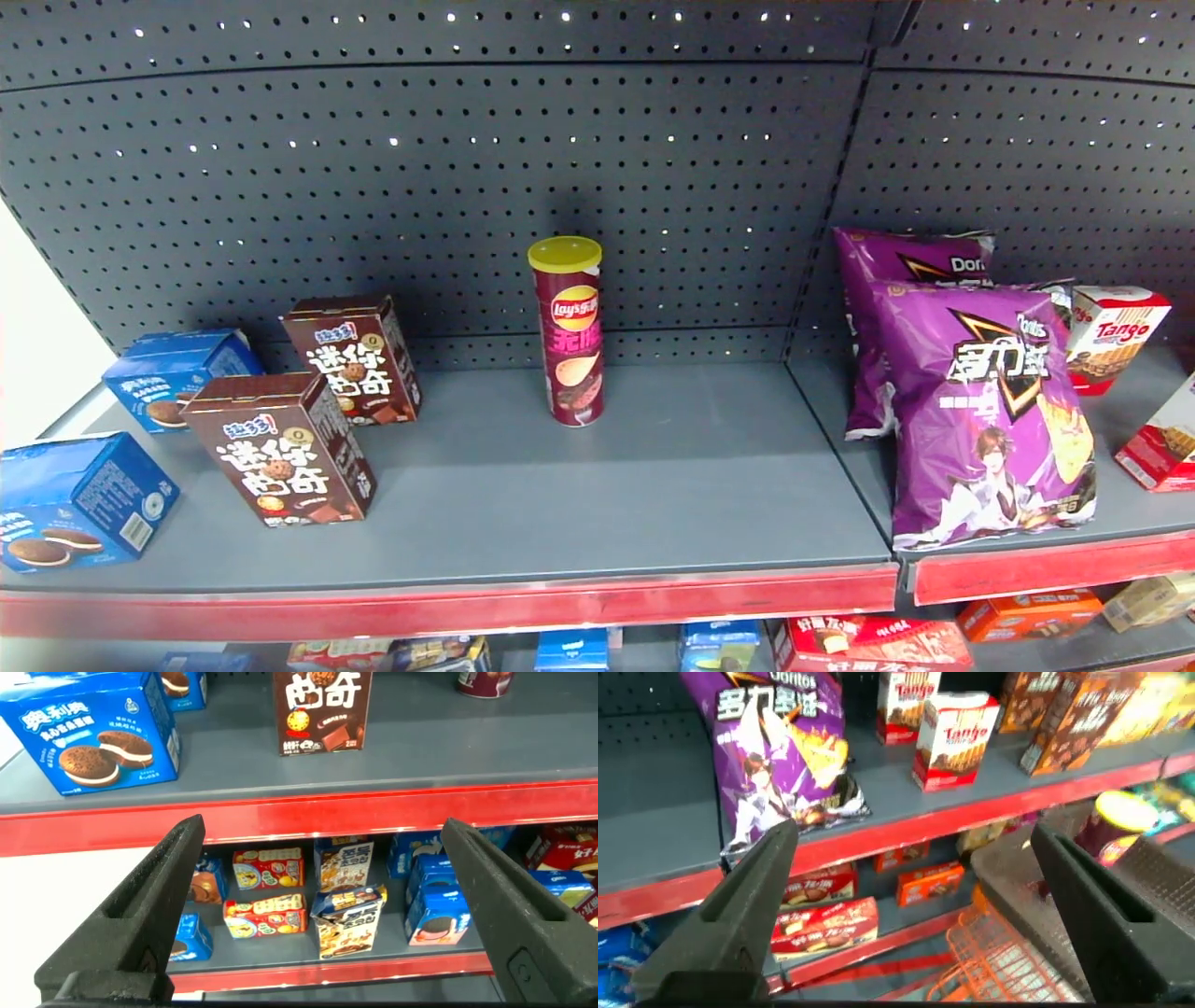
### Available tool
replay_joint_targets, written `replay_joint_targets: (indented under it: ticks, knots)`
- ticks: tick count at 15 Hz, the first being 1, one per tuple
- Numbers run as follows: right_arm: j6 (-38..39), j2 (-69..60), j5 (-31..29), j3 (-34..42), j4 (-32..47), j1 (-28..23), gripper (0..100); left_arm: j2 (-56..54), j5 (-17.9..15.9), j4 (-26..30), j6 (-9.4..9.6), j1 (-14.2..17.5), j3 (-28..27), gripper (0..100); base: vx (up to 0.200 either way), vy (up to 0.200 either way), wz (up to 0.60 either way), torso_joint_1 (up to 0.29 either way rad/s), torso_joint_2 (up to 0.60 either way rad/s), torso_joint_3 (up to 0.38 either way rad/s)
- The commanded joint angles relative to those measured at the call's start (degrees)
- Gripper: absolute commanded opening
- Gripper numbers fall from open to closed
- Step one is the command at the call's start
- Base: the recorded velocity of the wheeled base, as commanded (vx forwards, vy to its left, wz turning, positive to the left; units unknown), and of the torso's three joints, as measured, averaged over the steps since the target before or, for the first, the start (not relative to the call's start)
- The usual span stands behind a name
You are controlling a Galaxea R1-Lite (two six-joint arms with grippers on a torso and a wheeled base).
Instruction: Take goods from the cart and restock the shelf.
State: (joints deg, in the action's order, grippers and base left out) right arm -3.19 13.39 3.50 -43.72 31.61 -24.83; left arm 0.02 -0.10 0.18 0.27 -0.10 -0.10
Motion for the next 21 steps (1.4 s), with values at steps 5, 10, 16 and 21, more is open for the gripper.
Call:
replay_joint_targets:
  ticks: [5,10,16,21]
  knots:
    - [0.73,1.47,-0.16,2.23,-1.11,2.77,100,-0.02,-0.08,-0.01,0.35,0.01,0.01,100,0.0,0.0,0.0,0.0,0.0,0.0]
    - [0.12,0.77,-0.25,2.41,-1.2,2.86,100,-0.02,-0.25,-0.01,0.7,0.01,0.01,100,-0.12,0.0,0.0,0.004,0.0,0.0]
    - [-2.87,-0.55,-0.42,3.99,-1.11,1.72,100,-0.02,-0.25,-0.01,0.61,-0.08,0.01,100,-0.067,0.0,-0.1,0.004,0.0,0.002]
    - [-3.4,-1.78,-0.33,4.25,-1.11,1.72,100,-0.02,-0.25,-0.01,0.61,0.01,0.01,100,0.0,0.0,-0.6,0.01,0.01,0.002]
